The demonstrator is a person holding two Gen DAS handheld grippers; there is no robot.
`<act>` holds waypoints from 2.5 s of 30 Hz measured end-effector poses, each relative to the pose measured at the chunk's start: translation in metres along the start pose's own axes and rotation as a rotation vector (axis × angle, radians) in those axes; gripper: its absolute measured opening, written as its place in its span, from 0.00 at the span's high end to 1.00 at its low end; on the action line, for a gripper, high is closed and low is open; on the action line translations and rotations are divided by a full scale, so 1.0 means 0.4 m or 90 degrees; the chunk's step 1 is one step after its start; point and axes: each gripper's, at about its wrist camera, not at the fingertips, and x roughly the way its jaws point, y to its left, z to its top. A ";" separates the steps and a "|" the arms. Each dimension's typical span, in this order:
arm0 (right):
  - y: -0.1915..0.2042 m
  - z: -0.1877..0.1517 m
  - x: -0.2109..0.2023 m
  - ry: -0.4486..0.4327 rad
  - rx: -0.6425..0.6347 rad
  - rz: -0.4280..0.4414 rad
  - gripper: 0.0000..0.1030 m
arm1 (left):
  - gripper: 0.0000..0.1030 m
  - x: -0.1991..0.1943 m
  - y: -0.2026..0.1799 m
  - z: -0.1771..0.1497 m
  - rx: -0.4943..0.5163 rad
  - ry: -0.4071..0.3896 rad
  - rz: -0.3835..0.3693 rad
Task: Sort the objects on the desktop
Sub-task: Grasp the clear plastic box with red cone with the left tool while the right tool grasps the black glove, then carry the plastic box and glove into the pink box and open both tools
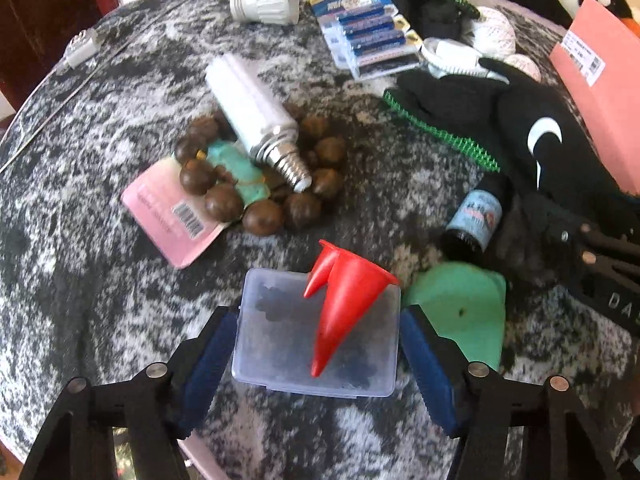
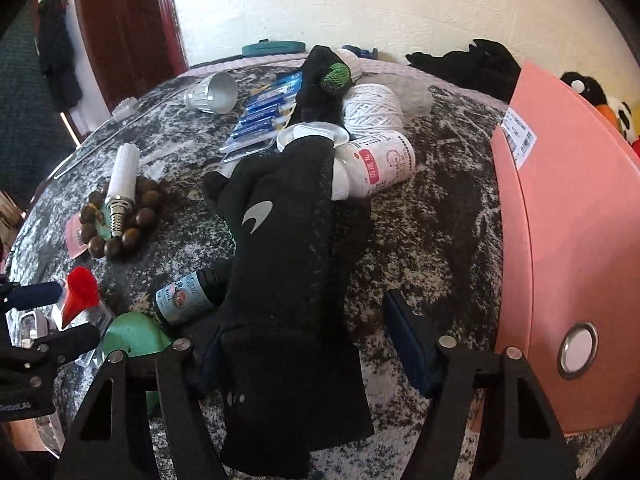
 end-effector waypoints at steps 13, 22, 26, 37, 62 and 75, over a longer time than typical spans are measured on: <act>-0.001 0.002 -0.008 0.001 -0.015 0.023 0.59 | 0.32 -0.009 -0.009 0.042 -0.036 -0.050 -0.006; -0.009 0.008 -0.034 -0.013 -0.015 0.025 0.85 | 0.32 -0.072 0.000 0.039 -0.046 -0.091 -0.006; -0.011 0.017 -0.072 -0.040 -0.009 0.041 0.90 | 0.32 -0.084 -0.001 0.032 -0.033 -0.073 0.004; 0.002 0.042 -0.262 -0.157 -0.016 0.040 0.90 | 0.32 -0.163 -0.011 0.025 -0.035 -0.094 -0.003; -0.300 -0.085 -0.816 -0.390 0.083 -0.078 0.90 | 0.32 -0.426 -0.500 0.078 0.113 -0.187 -0.077; -0.591 -0.118 -0.791 -0.331 0.194 -0.183 0.90 | 0.32 -0.418 -0.791 0.166 0.207 -0.191 -0.138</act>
